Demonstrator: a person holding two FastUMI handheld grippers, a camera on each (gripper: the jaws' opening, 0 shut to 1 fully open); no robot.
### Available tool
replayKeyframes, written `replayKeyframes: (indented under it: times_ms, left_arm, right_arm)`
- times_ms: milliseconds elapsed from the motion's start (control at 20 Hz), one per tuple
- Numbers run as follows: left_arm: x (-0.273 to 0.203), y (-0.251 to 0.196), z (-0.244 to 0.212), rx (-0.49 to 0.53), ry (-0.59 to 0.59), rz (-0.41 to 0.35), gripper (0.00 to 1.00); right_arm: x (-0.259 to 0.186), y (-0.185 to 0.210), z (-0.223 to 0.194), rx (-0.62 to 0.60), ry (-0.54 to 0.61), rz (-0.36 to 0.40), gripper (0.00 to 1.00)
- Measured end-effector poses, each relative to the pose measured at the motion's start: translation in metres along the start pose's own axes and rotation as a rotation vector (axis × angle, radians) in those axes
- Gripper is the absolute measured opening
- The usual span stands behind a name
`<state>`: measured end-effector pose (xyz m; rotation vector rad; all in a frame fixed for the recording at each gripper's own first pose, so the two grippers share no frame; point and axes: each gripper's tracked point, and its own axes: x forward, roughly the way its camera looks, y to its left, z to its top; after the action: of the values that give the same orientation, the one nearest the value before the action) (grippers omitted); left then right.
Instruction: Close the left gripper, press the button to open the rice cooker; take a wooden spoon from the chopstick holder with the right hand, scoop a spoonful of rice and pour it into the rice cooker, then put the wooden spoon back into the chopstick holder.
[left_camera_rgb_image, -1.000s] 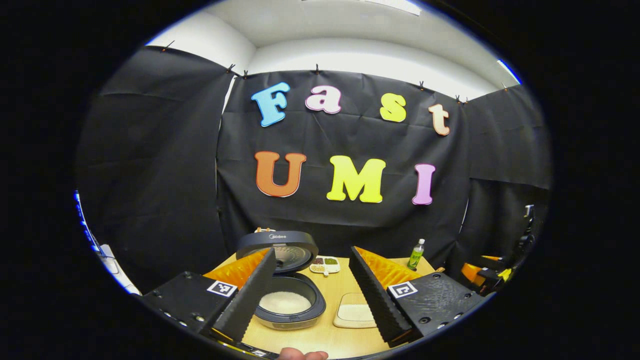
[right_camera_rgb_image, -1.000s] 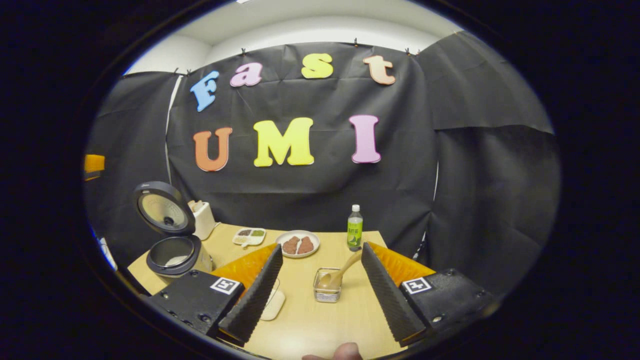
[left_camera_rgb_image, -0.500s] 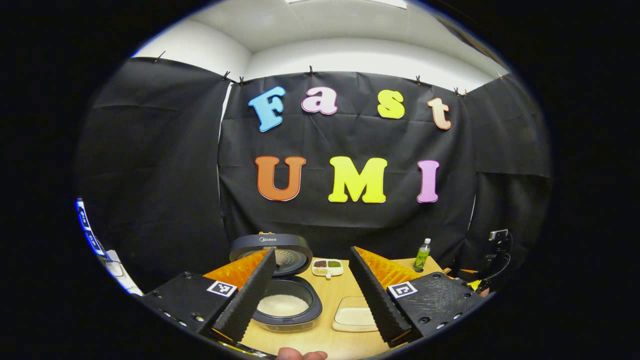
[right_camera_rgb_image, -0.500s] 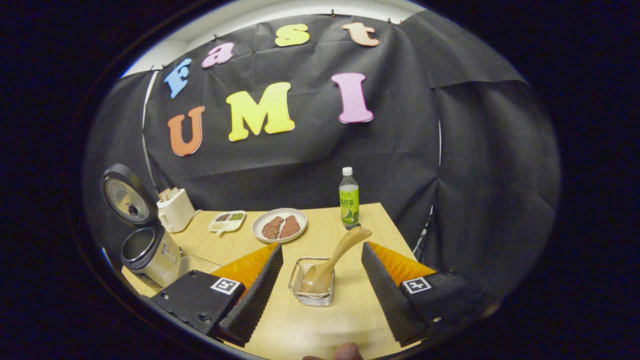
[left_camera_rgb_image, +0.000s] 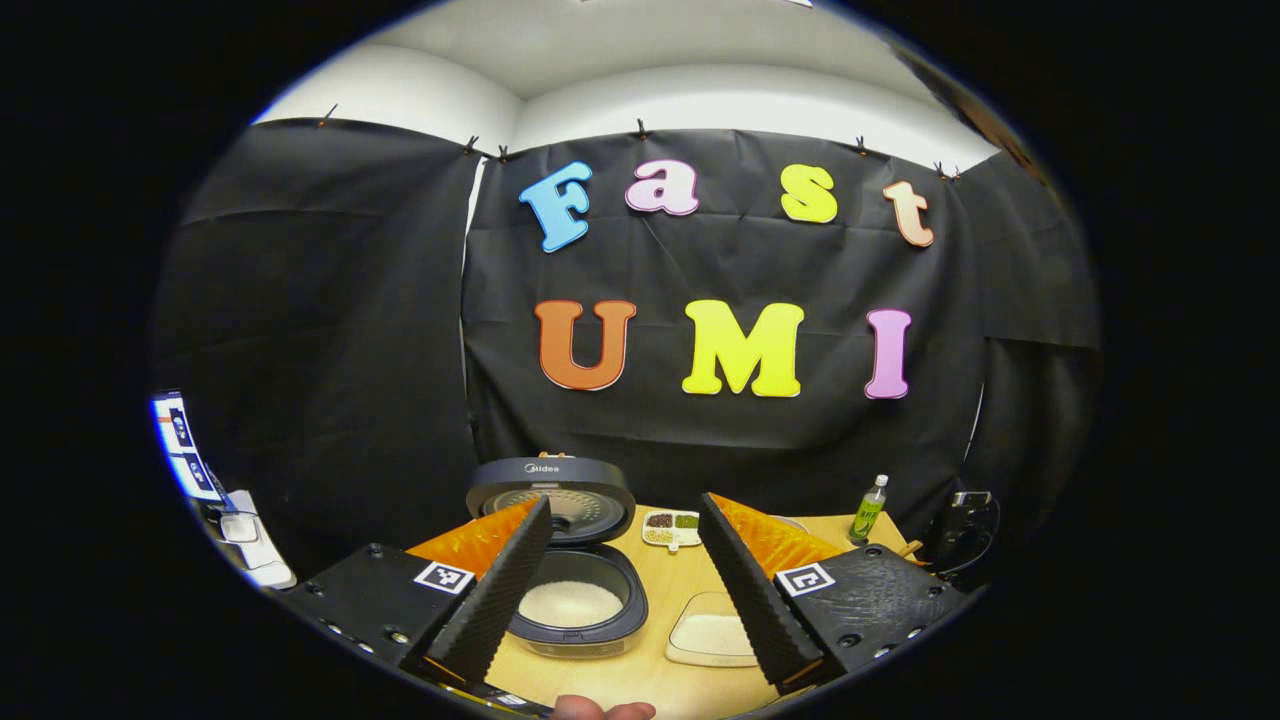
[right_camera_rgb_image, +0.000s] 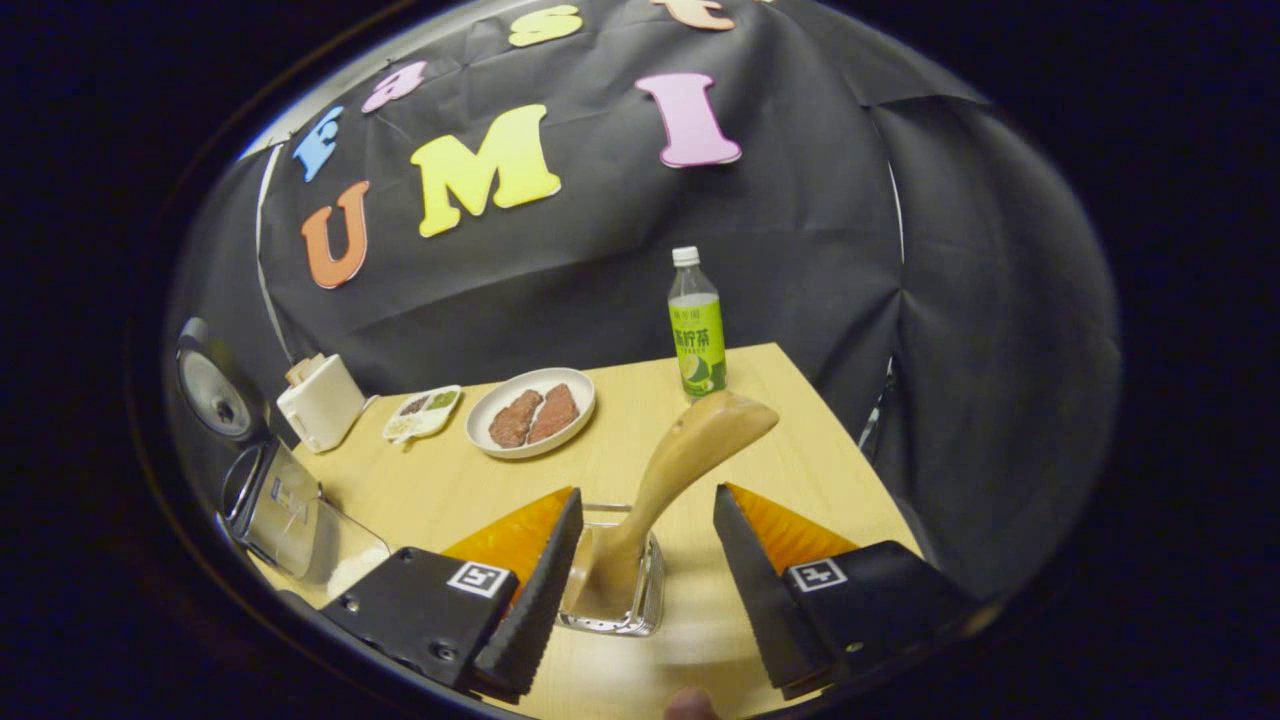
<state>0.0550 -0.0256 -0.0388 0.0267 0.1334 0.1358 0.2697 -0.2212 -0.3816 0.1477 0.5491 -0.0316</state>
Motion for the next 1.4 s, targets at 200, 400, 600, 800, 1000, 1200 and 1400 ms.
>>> replayKeyframes:
  times_ms: [200, 400, 600, 800, 1000, 1200, 1400]
  left_arm:
    - [0.001, -0.003, -0.006, 0.028, 0.002, 0.013, 0.94]
    - [-0.001, -0.008, 0.001, 0.014, -0.023, 0.002, 0.95]
    - [0.0, -0.005, 0.005, 0.003, -0.044, -0.007, 0.95]
    - [0.005, -0.001, 0.003, -0.015, -0.031, -0.041, 0.94]
    - [0.008, 0.01, 0.0, -0.01, -0.043, -0.088, 0.95]
    - [0.007, 0.033, 0.003, 0.06, -0.084, -0.16, 0.95]
    - [0.01, 0.073, 0.004, 0.081, -0.108, -0.223, 0.96]
  right_arm:
    - [0.011, 0.005, 0.0, 0.046, 0.017, 0.011, 0.58]
    - [0.011, 0.012, 0.006, 0.088, 0.029, 0.031, 0.27]
    - [0.008, 0.02, 0.012, 0.1, 0.042, 0.019, 0.11]
    - [-0.015, 0.026, 0.034, 0.077, -0.014, -0.036, 0.08]
    - [-0.051, 0.047, 0.067, 0.047, -0.077, -0.076, 0.09]
    - [-0.101, 0.106, 0.096, -0.003, -0.148, -0.069, 0.09]
    - [-0.142, 0.179, 0.096, -0.048, -0.189, -0.056, 0.08]
